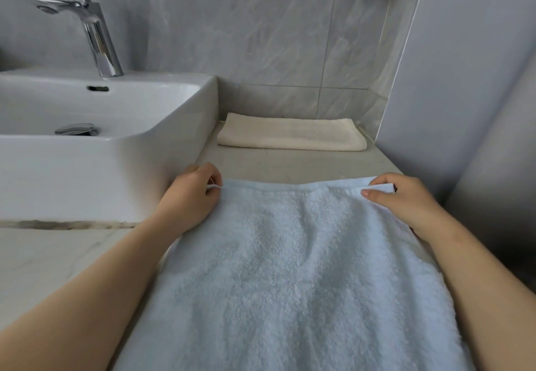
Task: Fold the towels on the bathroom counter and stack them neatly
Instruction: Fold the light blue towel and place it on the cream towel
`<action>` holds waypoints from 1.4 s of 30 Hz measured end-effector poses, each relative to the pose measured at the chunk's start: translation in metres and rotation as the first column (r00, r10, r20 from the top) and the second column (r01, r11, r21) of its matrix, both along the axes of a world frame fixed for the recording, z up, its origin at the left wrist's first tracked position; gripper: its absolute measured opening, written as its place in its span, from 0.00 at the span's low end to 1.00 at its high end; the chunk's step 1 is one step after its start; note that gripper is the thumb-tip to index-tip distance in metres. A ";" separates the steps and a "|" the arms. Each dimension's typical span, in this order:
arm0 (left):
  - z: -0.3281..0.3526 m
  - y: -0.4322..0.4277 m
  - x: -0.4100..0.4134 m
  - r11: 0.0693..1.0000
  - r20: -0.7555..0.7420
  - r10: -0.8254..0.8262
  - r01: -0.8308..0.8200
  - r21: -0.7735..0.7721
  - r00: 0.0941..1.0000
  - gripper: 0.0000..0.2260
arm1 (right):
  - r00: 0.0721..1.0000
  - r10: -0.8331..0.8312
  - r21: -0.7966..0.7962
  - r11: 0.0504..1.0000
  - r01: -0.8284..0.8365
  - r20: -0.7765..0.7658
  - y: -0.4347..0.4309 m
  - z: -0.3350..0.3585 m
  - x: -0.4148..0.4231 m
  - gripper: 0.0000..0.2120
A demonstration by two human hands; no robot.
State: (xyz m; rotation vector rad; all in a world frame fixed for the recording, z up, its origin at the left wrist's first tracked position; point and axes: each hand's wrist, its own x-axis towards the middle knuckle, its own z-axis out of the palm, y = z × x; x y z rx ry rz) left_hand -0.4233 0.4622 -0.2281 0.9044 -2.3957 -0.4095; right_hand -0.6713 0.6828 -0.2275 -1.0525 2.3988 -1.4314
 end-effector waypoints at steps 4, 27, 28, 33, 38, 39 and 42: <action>0.002 0.006 0.007 0.996 -0.157 0.060 -0.050 0.072 0.986 0.05 | 0.997 -0.016 -0.039 0.999 0.019 0.075 0.009 0.001 0.013 0.03; 0.039 0.104 0.150 0.708 -0.785 0.056 0.530 0.466 0.617 0.20 | 0.891 0.308 -0.412 0.898 -0.156 0.333 0.129 0.039 0.138 0.24; 0.040 0.103 0.152 0.719 -0.790 0.047 0.528 0.452 0.612 0.20 | 0.883 0.318 -0.433 0.889 -0.151 0.346 0.130 0.039 0.138 0.25; 0.053 0.104 0.158 0.942 -0.694 -0.018 0.245 0.230 0.720 0.11 | 0.890 0.298 -0.491 0.866 -0.100 0.346 0.137 0.045 0.142 0.22; 0.064 0.104 0.161 0.928 -0.632 -0.094 0.297 0.224 0.769 0.13 | 0.972 0.124 -0.483 0.875 -0.013 0.198 0.143 0.050 0.138 0.08; 0.066 0.103 0.161 0.924 -0.630 -0.093 0.303 0.235 0.771 0.14 | 0.977 0.123 -0.466 0.884 -0.028 0.175 0.142 0.050 0.138 0.09; 0.063 0.100 0.156 0.906 -0.529 -0.125 0.315 0.284 0.839 0.13 | 0.990 0.062 -0.426 0.905 -0.001 0.129 0.138 0.045 0.134 0.11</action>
